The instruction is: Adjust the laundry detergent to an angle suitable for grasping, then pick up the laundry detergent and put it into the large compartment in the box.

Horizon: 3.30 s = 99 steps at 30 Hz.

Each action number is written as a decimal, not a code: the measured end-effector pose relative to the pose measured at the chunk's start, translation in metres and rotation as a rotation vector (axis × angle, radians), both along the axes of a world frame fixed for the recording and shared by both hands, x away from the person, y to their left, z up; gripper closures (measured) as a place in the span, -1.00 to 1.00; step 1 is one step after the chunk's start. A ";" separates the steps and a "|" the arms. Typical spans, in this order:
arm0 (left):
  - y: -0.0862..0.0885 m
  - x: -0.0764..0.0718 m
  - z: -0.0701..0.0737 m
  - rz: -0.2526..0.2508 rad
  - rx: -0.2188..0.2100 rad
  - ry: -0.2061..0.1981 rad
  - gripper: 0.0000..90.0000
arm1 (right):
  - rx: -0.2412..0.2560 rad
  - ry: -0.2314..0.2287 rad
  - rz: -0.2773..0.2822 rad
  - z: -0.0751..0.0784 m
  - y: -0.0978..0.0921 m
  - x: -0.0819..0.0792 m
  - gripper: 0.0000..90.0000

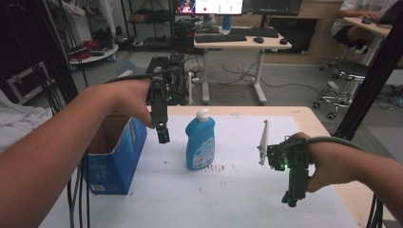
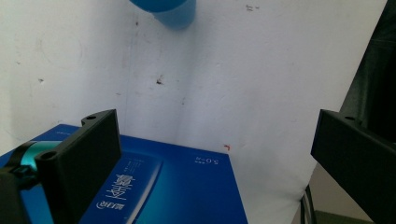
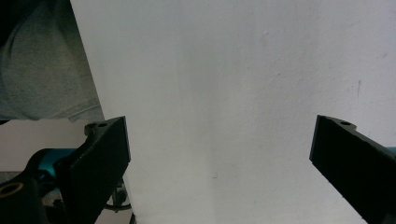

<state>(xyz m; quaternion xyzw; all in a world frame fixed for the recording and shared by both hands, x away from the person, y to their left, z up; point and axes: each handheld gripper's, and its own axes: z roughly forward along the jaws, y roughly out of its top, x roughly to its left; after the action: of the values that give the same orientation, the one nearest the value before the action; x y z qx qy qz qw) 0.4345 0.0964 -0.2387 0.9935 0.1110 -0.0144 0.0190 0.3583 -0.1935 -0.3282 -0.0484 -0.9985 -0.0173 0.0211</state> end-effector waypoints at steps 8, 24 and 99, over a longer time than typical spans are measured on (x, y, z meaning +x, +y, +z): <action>-0.003 0.000 -0.001 -0.012 0.006 0.007 -0.96 | 0.005 0.000 -0.007 0.000 -0.005 0.003 -0.91; -0.005 -0.004 -0.003 -0.010 0.010 -0.002 -0.96 | 0.007 -0.007 -0.006 0.001 0.000 0.000 -0.91; -0.051 0.021 -0.012 0.237 -0.117 -0.067 -0.96 | -0.004 -0.035 0.010 0.009 -0.009 -0.007 -0.91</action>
<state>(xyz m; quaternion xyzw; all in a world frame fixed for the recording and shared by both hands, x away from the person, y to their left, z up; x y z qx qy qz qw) 0.4558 0.0450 -0.2509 0.9705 0.2261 0.0148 0.0822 0.3509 -0.2027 -0.3195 -0.0431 -0.9989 -0.0160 0.0037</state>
